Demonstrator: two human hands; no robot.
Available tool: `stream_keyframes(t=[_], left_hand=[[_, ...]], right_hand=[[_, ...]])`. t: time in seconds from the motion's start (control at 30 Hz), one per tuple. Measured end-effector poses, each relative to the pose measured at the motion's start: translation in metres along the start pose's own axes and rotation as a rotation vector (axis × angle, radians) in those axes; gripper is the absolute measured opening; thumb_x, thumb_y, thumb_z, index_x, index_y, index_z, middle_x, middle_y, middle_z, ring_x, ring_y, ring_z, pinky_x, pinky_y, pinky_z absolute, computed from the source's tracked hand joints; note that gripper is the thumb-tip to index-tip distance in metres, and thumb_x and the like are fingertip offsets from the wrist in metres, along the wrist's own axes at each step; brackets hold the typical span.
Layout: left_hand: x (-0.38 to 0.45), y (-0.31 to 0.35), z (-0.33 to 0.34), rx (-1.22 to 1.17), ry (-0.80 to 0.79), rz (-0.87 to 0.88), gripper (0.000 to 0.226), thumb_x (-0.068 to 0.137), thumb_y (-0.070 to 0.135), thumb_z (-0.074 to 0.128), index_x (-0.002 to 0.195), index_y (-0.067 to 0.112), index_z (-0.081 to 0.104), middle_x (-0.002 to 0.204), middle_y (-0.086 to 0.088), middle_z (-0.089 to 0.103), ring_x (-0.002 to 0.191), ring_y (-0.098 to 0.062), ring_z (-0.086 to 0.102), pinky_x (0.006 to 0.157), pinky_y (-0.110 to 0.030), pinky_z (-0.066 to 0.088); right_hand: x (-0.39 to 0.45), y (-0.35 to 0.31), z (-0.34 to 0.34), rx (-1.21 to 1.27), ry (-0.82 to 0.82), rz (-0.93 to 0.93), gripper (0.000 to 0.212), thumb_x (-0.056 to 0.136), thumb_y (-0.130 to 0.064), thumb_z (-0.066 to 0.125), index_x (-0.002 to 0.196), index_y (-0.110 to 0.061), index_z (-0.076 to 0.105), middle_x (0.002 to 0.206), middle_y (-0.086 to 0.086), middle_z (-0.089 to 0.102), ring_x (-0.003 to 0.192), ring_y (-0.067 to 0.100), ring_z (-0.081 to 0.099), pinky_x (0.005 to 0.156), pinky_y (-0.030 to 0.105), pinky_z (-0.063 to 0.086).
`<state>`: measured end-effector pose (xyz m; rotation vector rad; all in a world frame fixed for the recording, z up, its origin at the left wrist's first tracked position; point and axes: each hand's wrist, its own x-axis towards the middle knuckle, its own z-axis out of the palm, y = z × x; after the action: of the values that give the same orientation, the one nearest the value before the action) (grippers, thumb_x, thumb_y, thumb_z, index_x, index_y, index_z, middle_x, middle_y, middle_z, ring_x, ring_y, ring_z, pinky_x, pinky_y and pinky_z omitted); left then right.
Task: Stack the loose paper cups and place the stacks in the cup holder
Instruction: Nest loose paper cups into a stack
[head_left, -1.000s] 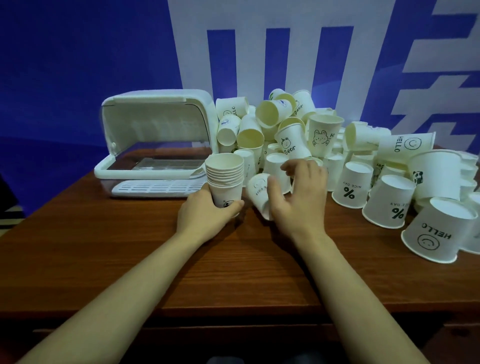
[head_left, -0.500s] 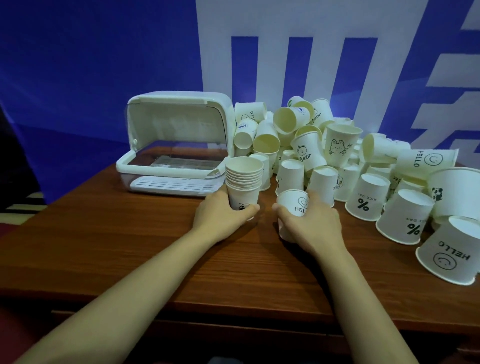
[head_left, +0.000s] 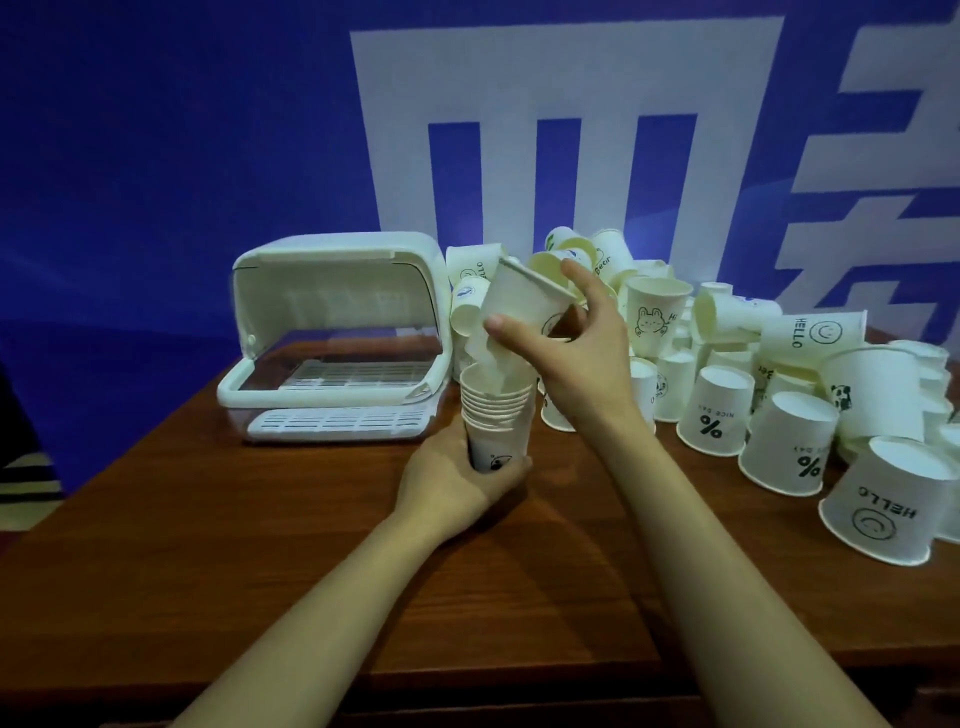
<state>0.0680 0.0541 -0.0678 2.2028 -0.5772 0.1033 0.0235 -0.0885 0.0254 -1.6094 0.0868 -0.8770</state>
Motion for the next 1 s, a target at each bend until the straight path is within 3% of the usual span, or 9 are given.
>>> stream_keyframes(t=[0.2, 0.3, 0.37, 0.43, 0.53, 0.63, 0.77, 0.93, 1.0], left_hand=[[0.001, -0.002, -0.001, 0.035, -0.007, 0.006, 0.039, 0.076, 0.063, 0.076, 0.105, 0.045, 0.058, 0.1, 0.013, 0.073, 0.097, -0.012, 0.069, 0.078, -0.035, 0.056], [0.001, 0.001, -0.002, 0.031, -0.007, 0.013, 0.037, 0.079, 0.054, 0.078, 0.103, 0.05, 0.05, 0.111, 0.01, 0.073, 0.104, -0.015, 0.068, 0.087, -0.037, 0.057], [0.001, 0.001, -0.002, 0.031, 0.003, 0.041, 0.041, 0.08, 0.052, 0.079, 0.111, 0.047, 0.054, 0.108, 0.012, 0.072, 0.103, -0.015, 0.068, 0.083, -0.033, 0.055], [0.001, 0.0, -0.002, 0.025, 0.013, 0.062, 0.049, 0.079, 0.053, 0.08, 0.121, 0.043, 0.058, 0.108, 0.015, 0.072, 0.103, -0.012, 0.068, 0.081, -0.031, 0.054], [0.0, -0.001, -0.001, 0.01, 0.01, 0.073, 0.059, 0.076, 0.057, 0.079, 0.129, 0.041, 0.057, 0.114, 0.013, 0.074, 0.105, -0.01, 0.069, 0.088, -0.037, 0.059], [0.0, 0.0, 0.001, 0.006, 0.011, 0.078, 0.062, 0.075, 0.063, 0.077, 0.129, 0.039, 0.058, 0.117, 0.012, 0.074, 0.107, -0.012, 0.069, 0.091, -0.039, 0.058], [0.001, -0.001, 0.001, 0.027, 0.014, 0.064, 0.06, 0.076, 0.065, 0.079, 0.125, 0.038, 0.059, 0.118, 0.011, 0.073, 0.108, -0.014, 0.068, 0.091, -0.038, 0.057], [0.002, -0.001, 0.002, 0.046, 0.013, 0.062, 0.055, 0.076, 0.064, 0.079, 0.118, 0.035, 0.062, 0.11, 0.012, 0.073, 0.103, -0.013, 0.068, 0.089, -0.038, 0.057], [0.003, -0.002, 0.001, 0.038, 0.007, 0.069, 0.064, 0.073, 0.068, 0.077, 0.125, 0.033, 0.063, 0.113, 0.012, 0.074, 0.106, -0.013, 0.068, 0.091, -0.039, 0.058]], right_hand=[[-0.007, 0.01, 0.006, -0.5, -0.218, -0.121, 0.093, 0.064, -0.05, 0.084, 0.147, -0.029, 0.048, 0.129, -0.004, 0.065, 0.119, 0.018, 0.062, 0.101, 0.04, 0.052], [-0.017, 0.019, 0.004, -0.467, -0.223, -0.165, 0.093, 0.071, -0.068, 0.068, 0.151, -0.027, 0.043, 0.137, -0.003, 0.061, 0.127, 0.017, 0.054, 0.106, 0.037, 0.044], [-0.021, 0.027, 0.004, -0.452, -0.193, -0.171, 0.079, 0.079, -0.07, 0.055, 0.143, -0.022, 0.055, 0.131, 0.0, 0.065, 0.125, 0.018, 0.056, 0.106, 0.038, 0.043], [-0.025, 0.038, 0.004, -0.501, -0.197, -0.172, 0.069, 0.087, -0.069, 0.043, 0.129, -0.019, 0.069, 0.136, 0.001, 0.065, 0.129, 0.018, 0.055, 0.111, 0.043, 0.041], [-0.036, 0.05, 0.001, -0.405, -0.177, -0.144, 0.056, 0.097, -0.057, 0.047, 0.138, -0.022, 0.064, 0.144, -0.01, 0.059, 0.134, 0.012, 0.05, 0.116, 0.041, 0.037], [-0.037, 0.055, -0.006, -0.304, -0.208, -0.095, 0.058, 0.099, -0.062, 0.041, 0.148, -0.034, 0.052, 0.138, -0.026, 0.052, 0.137, 0.01, 0.044, 0.119, 0.044, 0.033], [-0.034, 0.061, -0.018, -0.431, -0.037, -0.188, 0.069, 0.099, -0.061, 0.018, 0.148, -0.025, 0.052, 0.147, -0.007, 0.054, 0.138, 0.014, 0.039, 0.119, 0.041, 0.028], [-0.026, 0.068, -0.027, -0.819, -0.147, -0.04, 0.087, 0.093, -0.073, -0.004, 0.157, -0.031, 0.036, 0.163, -0.009, 0.038, 0.144, 0.024, 0.031, 0.115, 0.05, 0.024], [-0.028, 0.066, -0.027, -1.003, -0.127, -0.065, 0.075, 0.1, -0.068, 0.009, 0.153, -0.028, 0.042, 0.156, -0.002, 0.048, 0.136, 0.031, 0.039, 0.106, 0.049, 0.028]])
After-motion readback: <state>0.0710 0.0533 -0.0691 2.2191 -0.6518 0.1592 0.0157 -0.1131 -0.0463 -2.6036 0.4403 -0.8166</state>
